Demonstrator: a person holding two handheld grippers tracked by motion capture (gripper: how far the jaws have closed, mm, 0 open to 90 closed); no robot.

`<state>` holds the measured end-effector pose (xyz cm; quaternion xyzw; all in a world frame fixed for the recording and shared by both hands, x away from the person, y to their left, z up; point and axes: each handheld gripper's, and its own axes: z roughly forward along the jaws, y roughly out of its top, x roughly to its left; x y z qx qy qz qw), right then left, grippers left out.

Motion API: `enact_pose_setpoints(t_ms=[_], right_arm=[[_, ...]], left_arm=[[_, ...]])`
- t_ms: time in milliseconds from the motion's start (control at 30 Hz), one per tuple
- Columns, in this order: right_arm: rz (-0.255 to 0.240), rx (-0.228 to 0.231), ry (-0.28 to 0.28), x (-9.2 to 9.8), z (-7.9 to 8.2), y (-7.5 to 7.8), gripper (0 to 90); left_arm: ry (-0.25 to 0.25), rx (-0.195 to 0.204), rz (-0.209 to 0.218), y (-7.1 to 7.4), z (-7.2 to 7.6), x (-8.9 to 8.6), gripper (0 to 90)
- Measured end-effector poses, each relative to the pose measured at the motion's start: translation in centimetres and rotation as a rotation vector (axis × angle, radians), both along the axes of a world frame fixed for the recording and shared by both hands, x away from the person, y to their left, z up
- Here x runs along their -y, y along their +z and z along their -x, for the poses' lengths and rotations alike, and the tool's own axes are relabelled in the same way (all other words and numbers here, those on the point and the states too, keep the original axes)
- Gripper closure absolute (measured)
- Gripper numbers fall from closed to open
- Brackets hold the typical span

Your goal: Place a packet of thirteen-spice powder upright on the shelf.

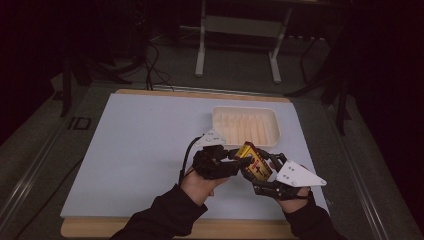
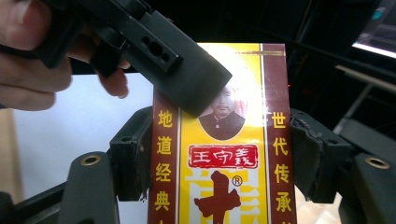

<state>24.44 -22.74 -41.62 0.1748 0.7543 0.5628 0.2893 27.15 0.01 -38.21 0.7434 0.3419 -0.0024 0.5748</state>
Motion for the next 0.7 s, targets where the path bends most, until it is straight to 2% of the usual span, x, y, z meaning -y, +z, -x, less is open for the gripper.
enact_pose_setpoints(t_ms=[33, 167, 233, 300, 367, 433, 533, 567, 700], right_arm=[[0.014, 0.032, -0.032, -0.2, 0.3, 0.0, 31.9], [0.014, 0.037, -0.058, -0.3, 0.4, -0.1, 31.5], [0.001, 0.02, -0.065, -0.4, 0.3, -0.3, 29.5], [-0.005, -0.007, -0.061, -0.4, 0.2, -0.4, 27.2], [0.01, -0.026, -0.068, -0.5, 0.0, -0.4, 19.8], [0.01, -0.044, -0.067, -0.4, -0.1, -0.5, 19.6], [0.016, -0.066, -0.077, -0.4, -0.2, -0.4, 17.5], [0.016, -0.066, -0.077, -0.4, -0.2, -0.4, 17.5], [0.028, -0.091, -0.091, -0.3, -0.2, -0.4, 13.0]], left_arm=[[0.002, -0.007, 0.003, 0.1, 0.0, 0.1, 64.4], [0.002, -0.027, 0.0, 0.2, -0.2, 0.2, 66.4], [0.0, -0.038, 0.002, 0.3, -0.3, 0.3, 67.5], [0.004, -0.034, -0.001, 0.4, -0.3, 0.3, 67.8], [0.016, -0.02, -0.002, 0.5, -0.2, 0.3, 67.9], [0.028, -0.009, -0.004, 0.7, -0.3, 0.1, 67.9], [0.052, 0.026, -0.032, 1.1, -0.1, 0.1, 68.1], [0.052, 0.026, -0.032, 1.1, -0.1, 0.1, 68.1], [0.097, 0.045, -0.078, 1.6, -0.4, -0.3, 68.2]])
